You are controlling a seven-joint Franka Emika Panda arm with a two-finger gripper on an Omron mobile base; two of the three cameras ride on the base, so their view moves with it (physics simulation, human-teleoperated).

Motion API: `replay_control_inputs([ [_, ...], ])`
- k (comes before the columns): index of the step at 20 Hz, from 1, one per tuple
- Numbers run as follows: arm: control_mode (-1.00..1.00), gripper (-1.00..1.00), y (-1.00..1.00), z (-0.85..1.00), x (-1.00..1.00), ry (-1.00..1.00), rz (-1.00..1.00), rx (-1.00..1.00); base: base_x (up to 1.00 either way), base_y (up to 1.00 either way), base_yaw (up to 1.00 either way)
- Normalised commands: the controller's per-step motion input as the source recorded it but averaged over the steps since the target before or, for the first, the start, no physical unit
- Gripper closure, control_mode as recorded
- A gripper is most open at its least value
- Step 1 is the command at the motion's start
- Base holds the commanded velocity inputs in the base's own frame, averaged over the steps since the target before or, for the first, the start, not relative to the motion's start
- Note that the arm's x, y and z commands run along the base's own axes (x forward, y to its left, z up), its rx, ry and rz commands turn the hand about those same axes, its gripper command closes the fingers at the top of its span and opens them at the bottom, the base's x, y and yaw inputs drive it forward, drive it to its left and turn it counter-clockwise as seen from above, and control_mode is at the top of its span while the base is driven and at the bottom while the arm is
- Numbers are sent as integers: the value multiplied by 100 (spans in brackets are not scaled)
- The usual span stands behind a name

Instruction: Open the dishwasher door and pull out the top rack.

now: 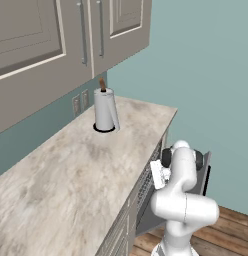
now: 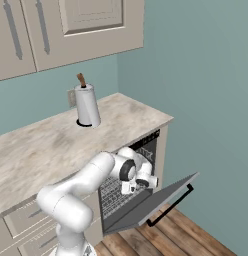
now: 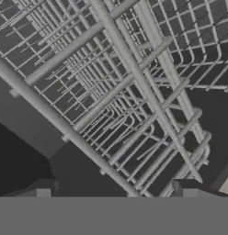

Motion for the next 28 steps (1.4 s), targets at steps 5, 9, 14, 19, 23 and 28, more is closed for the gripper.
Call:
replay_control_inputs([
  [5,-100,-100,68,62,-8,-23,3,-2,0,0,0],
  [9,-100,-100,100,-67,28,-1,0,-22,0,0,0],
  [14,-100,-100,94,-100,24,0,0,-42,0,0,0],
  [19,-100,-100,43,-100,0,8,3,-47,0,0,0],
  [23,-100,-100,3,-100,0,7,0,-48,0,0,0],
  [28,-100,-100,-59,-71,-37,0,0,-35,0,0,0],
])
